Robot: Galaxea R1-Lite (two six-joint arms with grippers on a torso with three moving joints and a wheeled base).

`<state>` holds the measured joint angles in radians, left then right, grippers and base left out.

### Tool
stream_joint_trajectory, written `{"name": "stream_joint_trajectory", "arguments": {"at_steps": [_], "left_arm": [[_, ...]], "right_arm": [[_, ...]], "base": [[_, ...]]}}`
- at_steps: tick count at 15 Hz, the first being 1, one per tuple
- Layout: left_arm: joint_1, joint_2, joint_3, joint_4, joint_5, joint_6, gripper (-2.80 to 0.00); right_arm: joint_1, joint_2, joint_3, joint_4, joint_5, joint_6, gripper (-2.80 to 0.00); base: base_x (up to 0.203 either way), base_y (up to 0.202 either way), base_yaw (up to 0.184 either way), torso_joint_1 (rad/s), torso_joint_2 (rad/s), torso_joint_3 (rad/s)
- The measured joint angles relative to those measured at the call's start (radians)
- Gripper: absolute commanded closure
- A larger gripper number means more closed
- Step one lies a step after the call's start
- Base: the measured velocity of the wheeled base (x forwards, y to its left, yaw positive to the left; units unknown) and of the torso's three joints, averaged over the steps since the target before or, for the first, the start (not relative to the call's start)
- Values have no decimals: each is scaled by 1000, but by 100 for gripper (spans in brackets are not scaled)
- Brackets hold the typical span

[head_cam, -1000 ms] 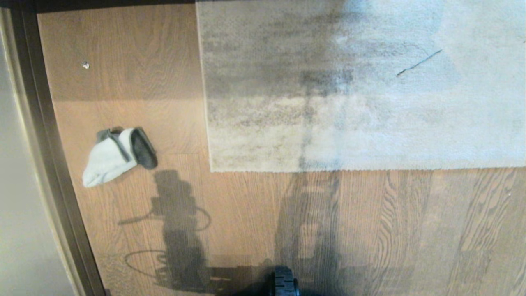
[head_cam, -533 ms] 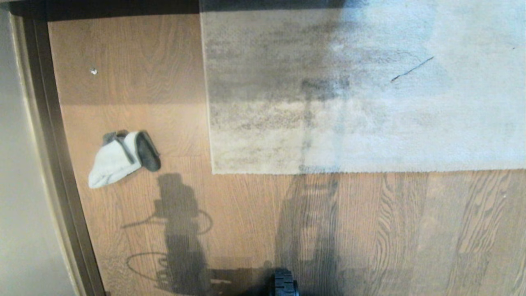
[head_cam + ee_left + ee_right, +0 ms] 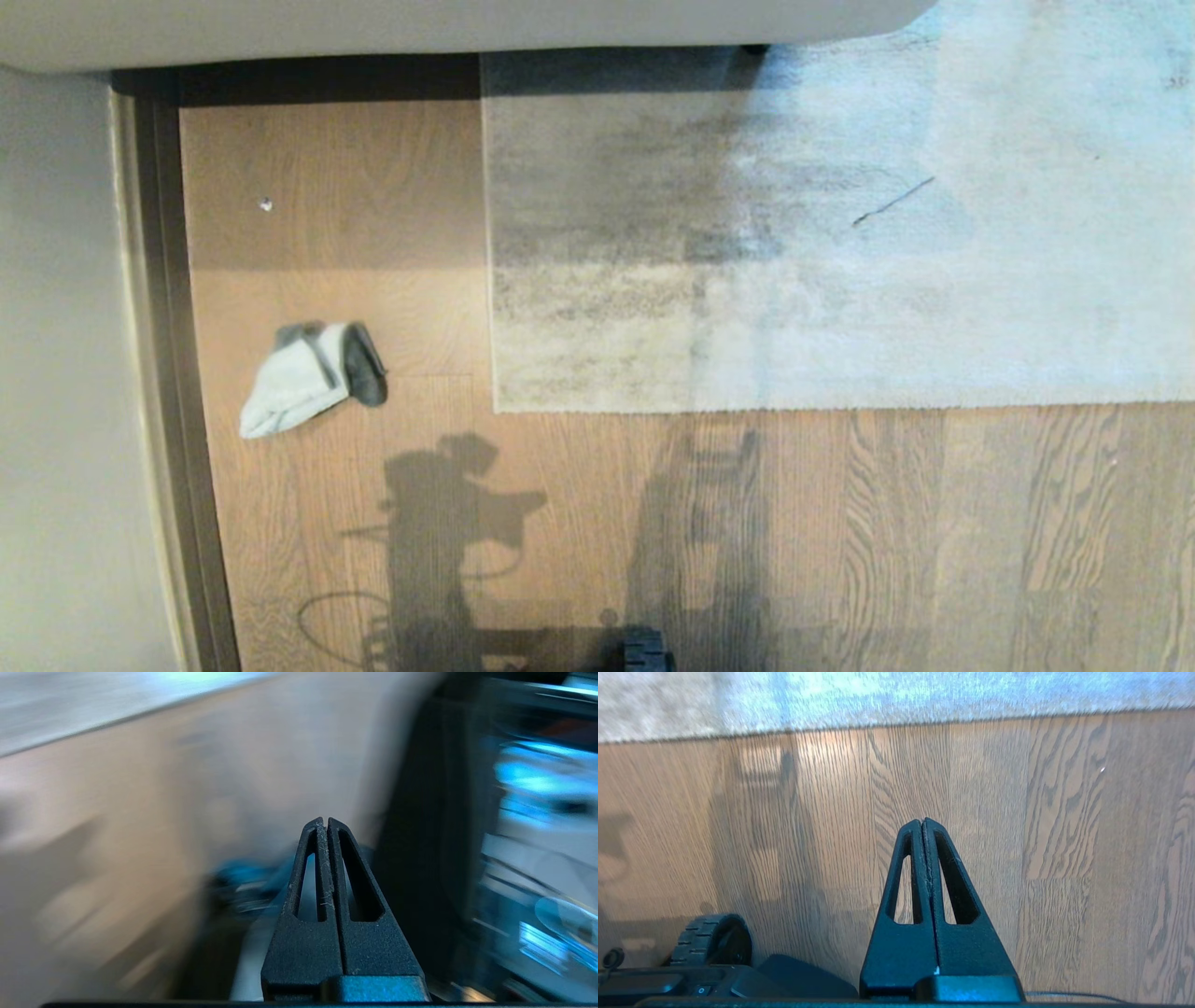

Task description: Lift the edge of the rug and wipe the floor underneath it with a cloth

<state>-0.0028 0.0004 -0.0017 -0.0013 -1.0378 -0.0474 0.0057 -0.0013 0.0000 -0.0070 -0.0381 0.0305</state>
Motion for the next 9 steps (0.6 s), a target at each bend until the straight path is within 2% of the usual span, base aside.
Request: {"name": "stream_joint_trajectory", "arguments": {"at_steps": [1, 2, 3, 5, 7, 8, 9], "left_arm": [[0, 0, 0, 0, -38, 0, 0], [0, 0, 0, 0, -27, 0, 0], [0, 0, 0, 0, 31, -1, 0], [0, 0, 0, 0, 268, -1, 0], [0, 0, 0, 1, 664, -1, 0], [0, 0, 0, 1, 818, -1, 0], [0, 0, 0, 1, 935, 0, 0]], "right_arm": [[0, 0, 0, 0, 0, 0, 0], [0, 0, 0, 0, 0, 0, 0], [0, 0, 0, 0, 0, 0, 0], [0, 0, 0, 0, 0, 0, 0], [0, 0, 0, 0, 0, 0, 0], [0, 0, 0, 0, 0, 0, 0], [0, 0, 0, 0, 0, 0, 0]], "base": [[0, 0, 0, 0, 4, 200], [0, 0, 0, 2, 2, 202], [0, 0, 0, 2, -2, 203], [0, 0, 0, 0, 2, 202], [0, 0, 0, 2, 4, 204], [0, 0, 0, 3, 4, 206], [0, 0, 0, 2, 7, 193]]}}
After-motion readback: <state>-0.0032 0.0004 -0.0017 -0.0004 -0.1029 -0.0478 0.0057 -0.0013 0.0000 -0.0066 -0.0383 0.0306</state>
